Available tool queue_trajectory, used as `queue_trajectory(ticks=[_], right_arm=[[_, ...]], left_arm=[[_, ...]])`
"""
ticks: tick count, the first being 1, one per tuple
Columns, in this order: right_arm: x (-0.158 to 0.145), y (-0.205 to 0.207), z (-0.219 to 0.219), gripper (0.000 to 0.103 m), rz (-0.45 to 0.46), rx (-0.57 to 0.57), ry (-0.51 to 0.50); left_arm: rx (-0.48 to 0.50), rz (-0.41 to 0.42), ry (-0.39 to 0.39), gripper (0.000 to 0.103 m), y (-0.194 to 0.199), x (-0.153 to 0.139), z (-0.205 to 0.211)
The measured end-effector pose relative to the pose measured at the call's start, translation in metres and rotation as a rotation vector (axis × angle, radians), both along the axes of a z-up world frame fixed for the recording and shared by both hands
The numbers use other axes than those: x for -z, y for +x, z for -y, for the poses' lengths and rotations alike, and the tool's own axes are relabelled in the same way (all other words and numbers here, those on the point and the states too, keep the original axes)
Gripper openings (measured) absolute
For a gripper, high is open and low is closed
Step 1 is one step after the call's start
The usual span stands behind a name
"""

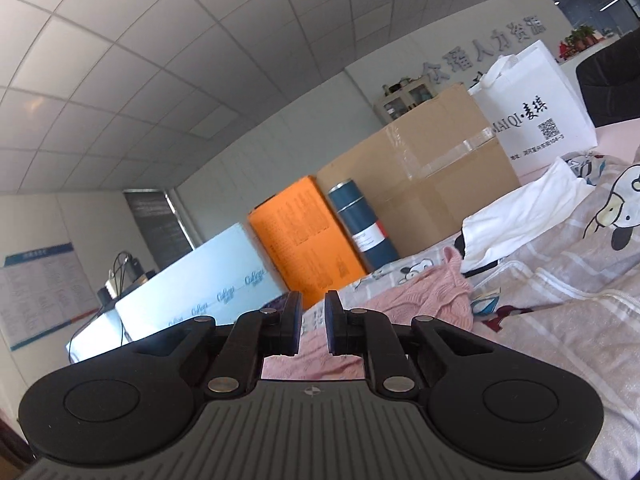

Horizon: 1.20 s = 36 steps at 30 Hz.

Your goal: Fold clothes

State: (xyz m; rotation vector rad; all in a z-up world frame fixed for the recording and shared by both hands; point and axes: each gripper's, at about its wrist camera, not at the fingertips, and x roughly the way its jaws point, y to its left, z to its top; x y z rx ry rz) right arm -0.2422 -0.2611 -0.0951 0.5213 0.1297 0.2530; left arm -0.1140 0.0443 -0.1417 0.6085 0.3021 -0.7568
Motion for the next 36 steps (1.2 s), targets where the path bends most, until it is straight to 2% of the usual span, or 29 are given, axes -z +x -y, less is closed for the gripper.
queue_trajectory(ticks=[1,2,3,6,10,15,20,23,24,25,27,31,36], right_arm=[[0.002,0.001,-0.002,0.041,-0.028,0.005,-0.010],[0.004,0.004,-0.002,0.056,-0.061,0.025,-0.009],[0.006,0.006,-0.001,0.077,-0.092,0.047,-0.001],[0.020,0.017,0.011,0.078,-0.214,0.090,0.070],[0.046,0.028,0.029,0.078,-0.366,0.084,0.184],[0.054,0.037,0.036,0.086,-0.346,0.065,0.235],[0.051,0.067,0.043,0.087,-0.368,0.093,0.238],[0.052,0.086,0.043,0.081,-0.395,0.118,0.229],[0.053,0.091,0.043,0.069,-0.407,0.123,0.224],[0.054,0.095,0.042,0.043,-0.420,0.122,0.220],[0.056,0.102,0.040,0.023,-0.445,0.121,0.211],[0.049,0.096,0.037,0.013,-0.352,0.081,0.220],[0.029,0.083,0.023,0.012,-0.225,-0.079,0.200]], left_arm=[[0.000,0.002,0.000,0.096,0.000,0.000,0.000],[0.000,0.006,0.002,0.096,-0.001,0.000,0.000],[0.000,0.011,0.003,0.096,-0.001,0.000,0.000],[0.000,0.013,0.003,0.096,-0.001,0.000,0.001],[0.003,0.003,-0.001,0.096,0.001,0.000,0.000],[0.004,-0.019,-0.010,0.096,0.003,0.000,0.000],[0.003,-0.031,-0.017,0.096,0.005,0.000,-0.001],[0.003,-0.037,-0.020,0.096,0.005,0.000,-0.002],[0.003,-0.039,-0.021,0.097,0.005,0.000,-0.002],[0.003,-0.041,-0.022,0.097,0.006,0.000,-0.002],[0.003,-0.046,-0.025,0.097,0.006,0.000,-0.002],[0.003,-0.058,-0.030,0.097,0.007,0.000,-0.002],[0.004,-0.072,-0.034,0.097,0.010,0.000,-0.003]])
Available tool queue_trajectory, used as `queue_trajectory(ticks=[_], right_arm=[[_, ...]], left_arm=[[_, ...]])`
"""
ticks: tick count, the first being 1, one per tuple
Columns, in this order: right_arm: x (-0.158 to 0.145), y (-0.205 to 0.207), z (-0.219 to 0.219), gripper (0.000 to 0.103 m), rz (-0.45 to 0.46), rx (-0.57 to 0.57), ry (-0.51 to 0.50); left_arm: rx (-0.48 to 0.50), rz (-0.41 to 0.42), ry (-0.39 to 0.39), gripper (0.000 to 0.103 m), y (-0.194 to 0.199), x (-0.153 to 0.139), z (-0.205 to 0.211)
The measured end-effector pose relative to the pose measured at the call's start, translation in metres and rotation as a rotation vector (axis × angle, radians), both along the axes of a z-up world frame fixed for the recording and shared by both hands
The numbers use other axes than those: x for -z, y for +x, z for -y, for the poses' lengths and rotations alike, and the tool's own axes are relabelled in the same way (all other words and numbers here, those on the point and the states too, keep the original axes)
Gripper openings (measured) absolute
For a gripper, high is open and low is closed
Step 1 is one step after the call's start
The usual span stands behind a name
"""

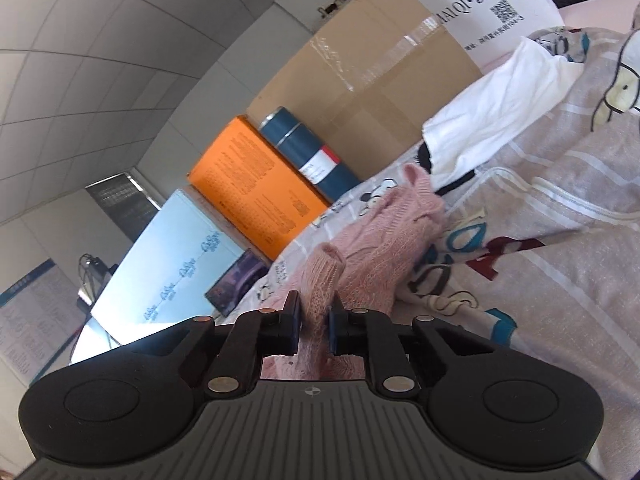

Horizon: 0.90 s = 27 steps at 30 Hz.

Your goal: Fold clothes

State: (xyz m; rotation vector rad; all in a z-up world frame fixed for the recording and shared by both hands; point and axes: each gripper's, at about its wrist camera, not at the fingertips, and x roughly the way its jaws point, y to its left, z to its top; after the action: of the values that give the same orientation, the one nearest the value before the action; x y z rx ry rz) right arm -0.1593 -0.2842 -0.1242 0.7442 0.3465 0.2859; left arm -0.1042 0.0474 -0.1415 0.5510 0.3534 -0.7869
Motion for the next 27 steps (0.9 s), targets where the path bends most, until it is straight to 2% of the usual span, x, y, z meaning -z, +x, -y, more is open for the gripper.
queue_trajectory(ticks=[6,9,14,15,16,17,19,25,27], right_arm=[[-0.015,-0.010,-0.038,0.011,0.052,-0.263,-0.107],[-0.016,-0.017,-0.052,0.014,0.034,-0.353,-0.159],[-0.004,-0.029,-0.056,0.018,0.008,-0.416,-0.109],[-0.002,-0.032,-0.057,0.026,0.005,-0.436,-0.102],[0.001,-0.036,-0.060,0.038,0.002,-0.462,-0.106],[0.003,-0.040,-0.063,0.044,-0.004,-0.480,-0.115],[0.004,-0.045,-0.067,0.062,-0.009,-0.499,-0.125],[-0.003,-0.057,-0.062,0.080,0.053,-0.499,-0.097],[-0.004,-0.056,-0.053,0.085,0.060,-0.444,-0.087]], left_arm=[[0.000,0.010,0.006,0.097,-0.001,0.000,0.000],[-0.001,0.018,0.011,0.097,-0.002,0.000,0.001],[-0.002,0.029,0.019,0.097,-0.002,0.000,0.002],[-0.003,0.032,0.020,0.097,-0.003,0.001,0.002],[-0.003,0.035,0.022,0.097,-0.003,0.001,0.003],[-0.003,0.037,0.024,0.097,-0.004,0.001,0.003],[-0.004,0.034,0.022,0.097,-0.004,0.000,0.003],[0.025,0.059,0.018,0.097,-0.011,-0.001,0.003],[0.056,0.075,0.001,0.097,-0.016,-0.005,0.002]])
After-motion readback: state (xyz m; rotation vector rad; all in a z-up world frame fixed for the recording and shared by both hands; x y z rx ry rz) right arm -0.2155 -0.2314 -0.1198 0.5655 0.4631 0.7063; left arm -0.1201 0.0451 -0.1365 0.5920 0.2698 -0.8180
